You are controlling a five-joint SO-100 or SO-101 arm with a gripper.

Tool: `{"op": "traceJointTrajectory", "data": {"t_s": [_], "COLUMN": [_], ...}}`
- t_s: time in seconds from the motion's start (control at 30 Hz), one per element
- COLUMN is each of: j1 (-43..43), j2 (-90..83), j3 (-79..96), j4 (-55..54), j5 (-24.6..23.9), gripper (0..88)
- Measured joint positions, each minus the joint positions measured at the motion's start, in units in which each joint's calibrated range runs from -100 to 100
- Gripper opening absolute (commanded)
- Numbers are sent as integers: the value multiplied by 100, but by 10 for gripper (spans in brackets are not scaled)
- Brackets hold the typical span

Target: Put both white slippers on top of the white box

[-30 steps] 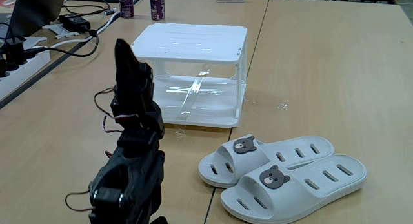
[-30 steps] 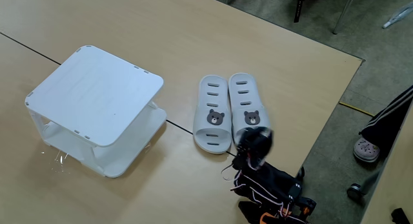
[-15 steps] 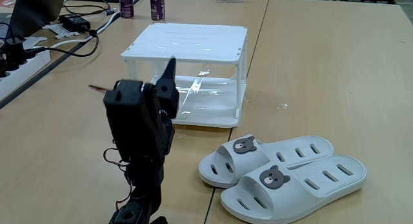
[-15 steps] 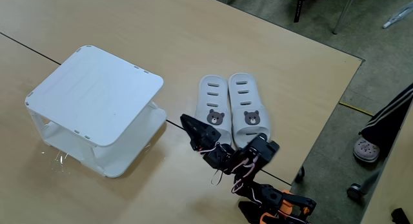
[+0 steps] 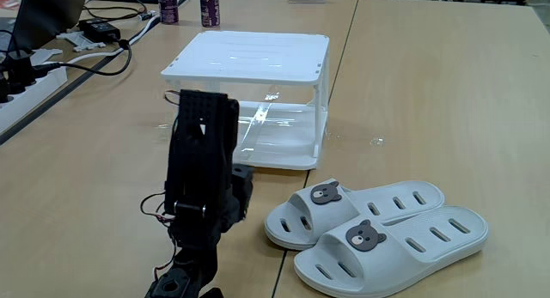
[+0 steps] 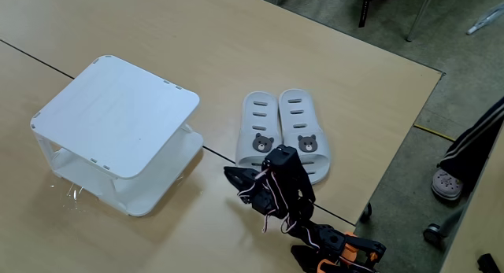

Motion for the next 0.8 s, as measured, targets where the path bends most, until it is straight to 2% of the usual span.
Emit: {"op": "traceJointTrajectory", "data": {"t_s": [0.27,0.37,0.6,0.8], "j1": [1296,1528,1715,1813], "j2": [305,305,495,445], "j3": [-90,-108,-153,-153], "j4": [0,0,-17,-129], "j5": [0,0,0,0], "gripper": [8,18,185,206]}}
